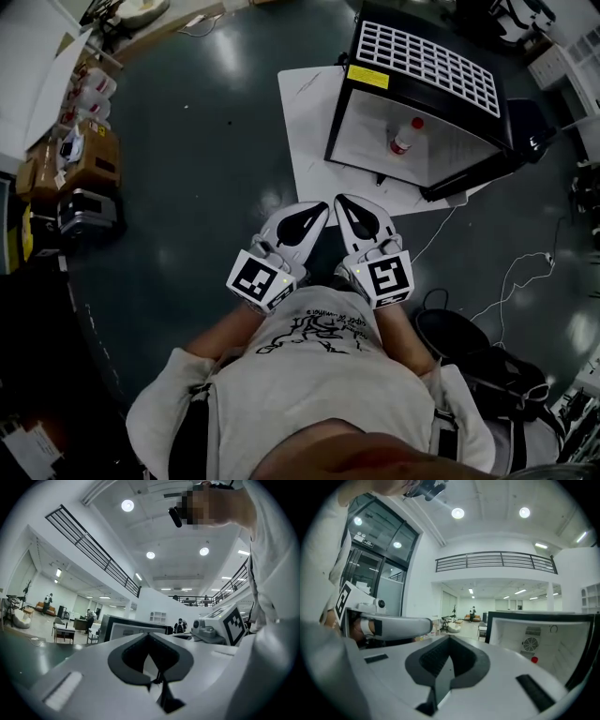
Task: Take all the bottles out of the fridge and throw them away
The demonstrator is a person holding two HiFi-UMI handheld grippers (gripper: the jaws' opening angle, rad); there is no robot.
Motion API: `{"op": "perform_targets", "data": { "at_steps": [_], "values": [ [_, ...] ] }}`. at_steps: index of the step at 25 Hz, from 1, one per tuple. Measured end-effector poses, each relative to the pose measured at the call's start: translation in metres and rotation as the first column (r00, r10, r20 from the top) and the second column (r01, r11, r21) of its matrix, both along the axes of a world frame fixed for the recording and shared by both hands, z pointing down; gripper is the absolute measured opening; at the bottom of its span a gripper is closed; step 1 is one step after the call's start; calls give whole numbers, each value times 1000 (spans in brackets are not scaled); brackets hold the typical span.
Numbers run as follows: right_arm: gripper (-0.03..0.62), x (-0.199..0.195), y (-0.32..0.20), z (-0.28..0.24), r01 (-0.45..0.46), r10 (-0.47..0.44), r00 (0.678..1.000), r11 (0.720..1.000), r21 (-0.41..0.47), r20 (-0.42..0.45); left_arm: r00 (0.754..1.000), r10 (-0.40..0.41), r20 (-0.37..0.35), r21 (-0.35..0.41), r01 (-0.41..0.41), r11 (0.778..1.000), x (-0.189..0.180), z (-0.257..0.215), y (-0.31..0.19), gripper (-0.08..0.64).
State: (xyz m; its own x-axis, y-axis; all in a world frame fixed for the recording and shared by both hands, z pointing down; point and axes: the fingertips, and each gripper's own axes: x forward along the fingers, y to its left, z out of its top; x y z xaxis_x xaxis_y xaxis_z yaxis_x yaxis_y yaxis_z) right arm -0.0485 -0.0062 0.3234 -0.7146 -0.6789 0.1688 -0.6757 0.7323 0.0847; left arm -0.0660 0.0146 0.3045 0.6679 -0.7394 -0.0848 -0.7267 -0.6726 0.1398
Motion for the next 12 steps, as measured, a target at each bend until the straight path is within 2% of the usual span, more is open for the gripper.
{"op": "perform_targets", "data": {
  "at_steps": [12],
  "values": [
    [8,62,-8,3,-124,124,992,992,-2,2,993,118,5,-4,-118,993,57,0,-13,9]
  ]
}}
